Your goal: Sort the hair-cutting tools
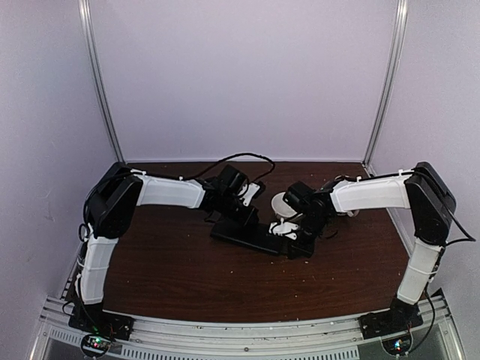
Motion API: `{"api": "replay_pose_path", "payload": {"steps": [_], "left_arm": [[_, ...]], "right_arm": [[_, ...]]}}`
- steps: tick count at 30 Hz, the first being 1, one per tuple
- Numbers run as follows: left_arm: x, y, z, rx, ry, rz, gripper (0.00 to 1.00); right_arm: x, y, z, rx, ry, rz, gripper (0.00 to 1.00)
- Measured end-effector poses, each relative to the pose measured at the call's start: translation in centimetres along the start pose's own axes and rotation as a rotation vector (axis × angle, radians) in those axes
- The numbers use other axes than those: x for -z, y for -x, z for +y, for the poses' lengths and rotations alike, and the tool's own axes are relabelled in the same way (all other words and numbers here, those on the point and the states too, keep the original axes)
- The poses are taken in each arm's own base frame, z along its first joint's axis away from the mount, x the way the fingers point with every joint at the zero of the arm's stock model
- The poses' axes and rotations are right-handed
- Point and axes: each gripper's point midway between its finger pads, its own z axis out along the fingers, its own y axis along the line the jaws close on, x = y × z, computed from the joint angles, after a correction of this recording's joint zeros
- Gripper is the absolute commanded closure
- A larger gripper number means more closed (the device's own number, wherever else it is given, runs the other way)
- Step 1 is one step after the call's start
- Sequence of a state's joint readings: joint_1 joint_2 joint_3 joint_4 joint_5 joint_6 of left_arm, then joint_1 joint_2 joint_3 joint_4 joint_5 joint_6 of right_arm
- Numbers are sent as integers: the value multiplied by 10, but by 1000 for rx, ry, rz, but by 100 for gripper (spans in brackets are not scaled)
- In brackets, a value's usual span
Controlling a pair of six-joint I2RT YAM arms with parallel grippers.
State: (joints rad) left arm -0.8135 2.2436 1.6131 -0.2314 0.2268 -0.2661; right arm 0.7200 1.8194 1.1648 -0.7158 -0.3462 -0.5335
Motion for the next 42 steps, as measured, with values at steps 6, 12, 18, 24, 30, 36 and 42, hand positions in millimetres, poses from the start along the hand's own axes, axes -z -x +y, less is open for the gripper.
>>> {"api": "replay_pose_path", "payload": {"steps": [6,12,18,24,30,36,42], "left_arm": [[-1,0,-1,7,-3,-3,100],[-1,-1,-1,-9,-3,-29,76],[40,-24,-6,-69,69,14,64],[115,-31,-11,-121,174,32,60],[177,-10,-5,-150,287,-41,57],[229,-12,9,-159,421,-53,49],[301,-2,19,-139,542,-174,36]], "right_arm": [[11,10,12,27,28,-44,91],[26,12,20,42,35,-65,69],[43,3,20,19,15,-80,66],[109,0,-4,-33,-121,-225,63],[198,-16,-31,-127,-335,-434,55],[274,-36,-41,-211,-550,-620,26],[291,-57,-32,-288,-669,-723,0]]}}
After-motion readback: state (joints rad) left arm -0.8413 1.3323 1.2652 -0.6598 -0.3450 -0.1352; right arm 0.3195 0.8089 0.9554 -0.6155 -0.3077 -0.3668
